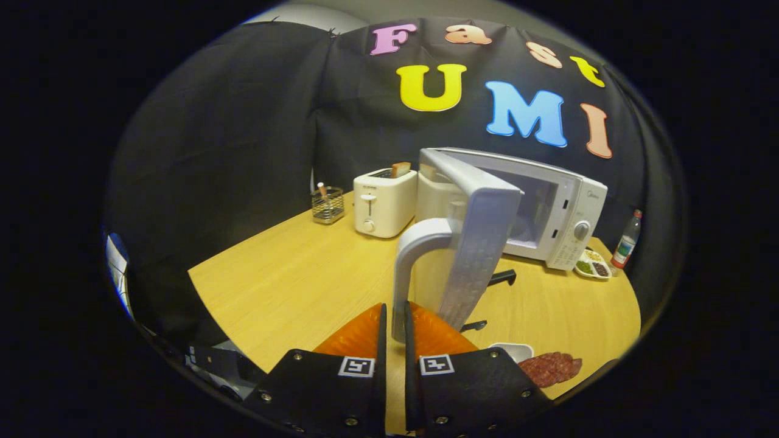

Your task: Open the microwave, put the food inside, and close the microwave door.

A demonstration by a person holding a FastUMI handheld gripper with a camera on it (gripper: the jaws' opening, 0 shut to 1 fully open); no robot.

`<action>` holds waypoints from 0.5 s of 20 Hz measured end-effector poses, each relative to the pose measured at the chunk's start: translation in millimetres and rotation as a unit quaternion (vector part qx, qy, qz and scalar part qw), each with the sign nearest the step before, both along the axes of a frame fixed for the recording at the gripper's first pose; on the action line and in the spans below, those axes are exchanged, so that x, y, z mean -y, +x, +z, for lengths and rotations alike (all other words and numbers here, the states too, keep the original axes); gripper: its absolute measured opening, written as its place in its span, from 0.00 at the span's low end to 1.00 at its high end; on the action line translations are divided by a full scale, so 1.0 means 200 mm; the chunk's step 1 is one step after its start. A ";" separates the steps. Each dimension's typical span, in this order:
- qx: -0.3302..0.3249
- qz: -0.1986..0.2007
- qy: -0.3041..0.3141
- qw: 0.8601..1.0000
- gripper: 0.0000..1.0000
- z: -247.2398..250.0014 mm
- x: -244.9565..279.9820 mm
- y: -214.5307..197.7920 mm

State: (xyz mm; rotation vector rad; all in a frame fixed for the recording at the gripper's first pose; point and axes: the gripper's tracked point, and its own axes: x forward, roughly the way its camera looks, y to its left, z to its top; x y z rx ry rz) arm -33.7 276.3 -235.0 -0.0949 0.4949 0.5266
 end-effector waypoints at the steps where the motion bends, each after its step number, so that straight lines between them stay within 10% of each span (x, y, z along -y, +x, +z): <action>1: -0.011 0.021 0.015 1.000 0.13 0.00 -0.03 -0.06; 5: 0.001 0.049 0.054 0.997 0.17 0.13 0.03 -0.18; 8: 0.030 0.022 0.071 0.997 0.94 0.25 0.18 -0.15; 10: 0.044 -0.011 0.077 0.996 0.98 0.30 0.32 -0.09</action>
